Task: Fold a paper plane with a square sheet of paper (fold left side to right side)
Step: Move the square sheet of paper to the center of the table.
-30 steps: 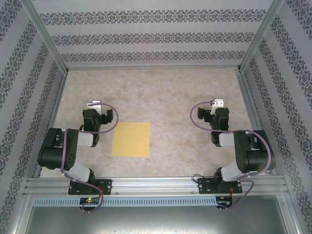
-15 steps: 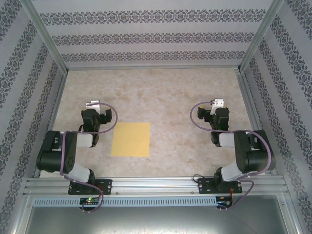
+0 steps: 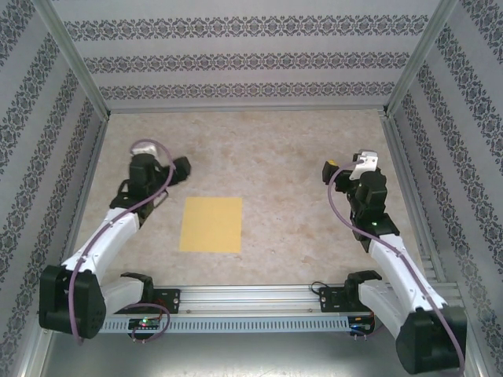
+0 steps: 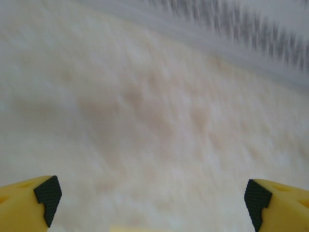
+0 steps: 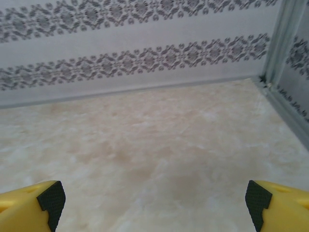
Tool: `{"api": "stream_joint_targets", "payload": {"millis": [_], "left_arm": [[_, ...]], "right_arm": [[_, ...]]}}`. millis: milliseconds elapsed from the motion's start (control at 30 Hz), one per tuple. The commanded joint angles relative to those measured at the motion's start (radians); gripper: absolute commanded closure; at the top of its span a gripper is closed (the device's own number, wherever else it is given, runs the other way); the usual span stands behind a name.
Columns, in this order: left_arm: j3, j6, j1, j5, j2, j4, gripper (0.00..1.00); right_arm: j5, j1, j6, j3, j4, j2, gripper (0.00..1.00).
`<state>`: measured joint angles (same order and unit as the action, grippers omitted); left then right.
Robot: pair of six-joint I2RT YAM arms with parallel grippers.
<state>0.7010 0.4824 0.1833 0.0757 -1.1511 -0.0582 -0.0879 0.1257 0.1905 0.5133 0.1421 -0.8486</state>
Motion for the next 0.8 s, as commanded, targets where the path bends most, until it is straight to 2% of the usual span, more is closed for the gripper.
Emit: {"api": "stream_joint_targets", "payload": {"millis": [0, 100, 167, 267, 400, 600, 767], "left_arm": [[-0.035, 0.091, 0.155, 0.030, -0.028, -0.226, 0.01], [-0.036, 0.102, 0.273, -0.012, -0.067, -0.253, 0.06], [-0.029, 0.098, 0.319, -0.051, -0.098, -0.276, 0.12], [-0.007, 0.088, 0.357, -0.098, -0.166, -0.304, 0.23], [0.032, 0.076, 0.405, -0.089, -0.281, -0.293, 0.38], [0.121, 0.070, 0.477, -0.161, -0.430, -0.318, 0.38], [0.173, 0.080, 0.487, -0.165, -0.536, -0.312, 0.39]], "right_arm": [[-0.011, 0.062, 0.085, 0.050, -0.305, 0.042, 0.02], [-0.055, 0.125, 0.091, 0.070, -0.367, 0.046, 0.02], [-0.088, 0.158, 0.089, 0.085, -0.383, 0.037, 0.02], [-0.120, 0.198, 0.084, 0.110, -0.391, 0.015, 0.02], [-0.140, 0.231, 0.083, 0.129, -0.394, 0.002, 0.02], [-0.165, 0.249, 0.086, 0.132, -0.412, 0.016, 0.02], [-0.179, 0.254, 0.088, 0.126, -0.411, 0.036, 0.02]]}}
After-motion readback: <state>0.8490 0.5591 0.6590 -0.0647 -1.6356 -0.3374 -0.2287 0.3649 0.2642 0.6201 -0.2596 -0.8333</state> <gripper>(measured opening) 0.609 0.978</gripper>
